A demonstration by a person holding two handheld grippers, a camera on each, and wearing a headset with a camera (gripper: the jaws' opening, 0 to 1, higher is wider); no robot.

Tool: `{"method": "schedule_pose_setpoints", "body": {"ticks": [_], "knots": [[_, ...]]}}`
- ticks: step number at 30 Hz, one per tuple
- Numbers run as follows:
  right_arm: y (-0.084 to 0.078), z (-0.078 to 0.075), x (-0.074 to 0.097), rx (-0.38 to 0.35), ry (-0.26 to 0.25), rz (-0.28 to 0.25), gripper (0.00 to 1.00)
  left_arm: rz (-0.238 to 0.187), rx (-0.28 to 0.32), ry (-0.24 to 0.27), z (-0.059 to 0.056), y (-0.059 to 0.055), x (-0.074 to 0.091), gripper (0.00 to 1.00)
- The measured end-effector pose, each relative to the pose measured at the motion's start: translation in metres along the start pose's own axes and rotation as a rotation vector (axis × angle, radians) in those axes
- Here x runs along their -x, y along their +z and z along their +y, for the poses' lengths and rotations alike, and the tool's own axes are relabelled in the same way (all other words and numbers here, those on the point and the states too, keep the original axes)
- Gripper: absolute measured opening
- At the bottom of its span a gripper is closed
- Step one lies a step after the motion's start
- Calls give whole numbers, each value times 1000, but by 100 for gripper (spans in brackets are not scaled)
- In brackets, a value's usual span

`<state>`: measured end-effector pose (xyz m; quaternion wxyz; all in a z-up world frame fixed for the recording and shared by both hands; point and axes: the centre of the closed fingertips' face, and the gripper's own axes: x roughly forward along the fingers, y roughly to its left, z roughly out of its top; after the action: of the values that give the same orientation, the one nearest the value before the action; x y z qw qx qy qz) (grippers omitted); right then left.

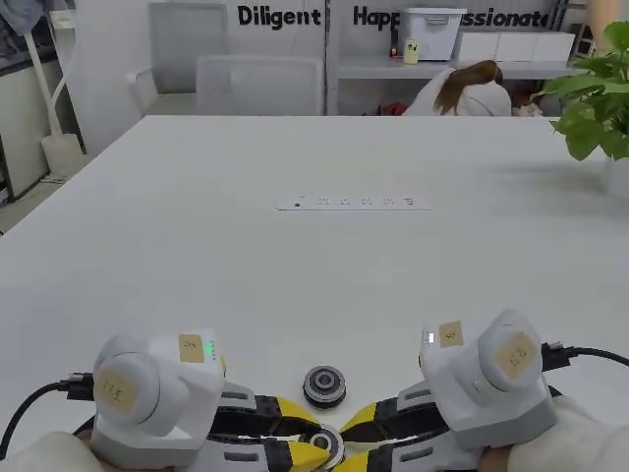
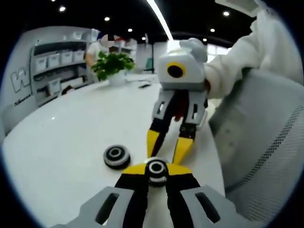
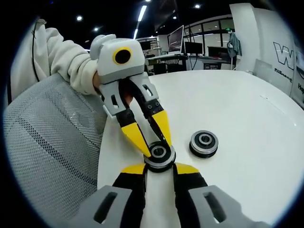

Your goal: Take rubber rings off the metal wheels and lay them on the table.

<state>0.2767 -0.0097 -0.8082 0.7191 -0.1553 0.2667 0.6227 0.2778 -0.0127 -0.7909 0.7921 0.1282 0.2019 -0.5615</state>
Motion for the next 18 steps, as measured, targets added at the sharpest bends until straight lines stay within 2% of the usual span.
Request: {"method": "schedule_pose_setpoints", "body": {"ticks": [5, 18], "knots": [[-1, 0, 1, 20, -2, 7, 15, 1, 1, 6, 6, -2, -2, 15], [-3, -4, 2, 51, -19, 32, 5, 1, 0, 7, 5, -1, 0, 15]]}}
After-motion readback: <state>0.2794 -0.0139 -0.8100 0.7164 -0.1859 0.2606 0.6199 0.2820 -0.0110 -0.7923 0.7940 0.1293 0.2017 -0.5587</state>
